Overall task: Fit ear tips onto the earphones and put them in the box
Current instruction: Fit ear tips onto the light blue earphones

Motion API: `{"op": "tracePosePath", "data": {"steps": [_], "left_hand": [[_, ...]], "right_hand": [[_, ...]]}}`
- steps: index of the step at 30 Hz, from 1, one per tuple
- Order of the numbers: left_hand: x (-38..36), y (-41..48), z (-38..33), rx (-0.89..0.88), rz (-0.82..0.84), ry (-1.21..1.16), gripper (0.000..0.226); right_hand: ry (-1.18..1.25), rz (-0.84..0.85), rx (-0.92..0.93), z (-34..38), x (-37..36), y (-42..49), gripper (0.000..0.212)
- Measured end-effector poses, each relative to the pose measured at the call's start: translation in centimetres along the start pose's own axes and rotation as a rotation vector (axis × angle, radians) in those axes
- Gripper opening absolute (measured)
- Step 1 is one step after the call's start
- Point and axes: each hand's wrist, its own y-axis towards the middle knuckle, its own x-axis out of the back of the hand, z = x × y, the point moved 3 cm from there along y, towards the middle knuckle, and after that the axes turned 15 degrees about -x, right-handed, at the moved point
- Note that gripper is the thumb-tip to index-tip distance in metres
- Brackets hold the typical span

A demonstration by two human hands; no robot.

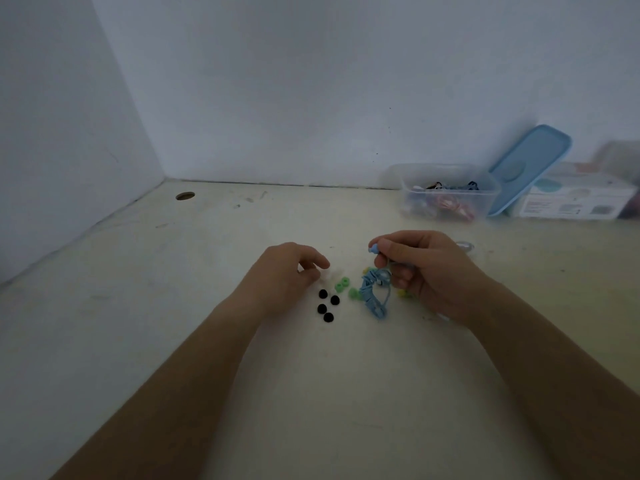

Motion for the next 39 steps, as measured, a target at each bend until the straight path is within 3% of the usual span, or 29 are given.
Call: {"op": "tracePosePath", "data": {"steps": [8, 24, 39], "left_hand": [[-0.2, 0.1, -0.4, 0.0, -0.051, -0.002, 0.011], [-0.1, 0.0, -0.5, -0.01, -0.041, 0.01, 0.019], [1.1, -0.2, -0.6, 0.018, -0.065, -0.149, 0.023]], "right_hand": [[-0.016, -0.081, -0.009, -0.4, -0.4, -0.2, 0.013], [-0.04, -0.08, -0.014, -0.3, -0.2, -0.4, 0.012], [-0.032, -0.061, -0.032, -0.2, -0.2, -0.5, 0.013]]}}
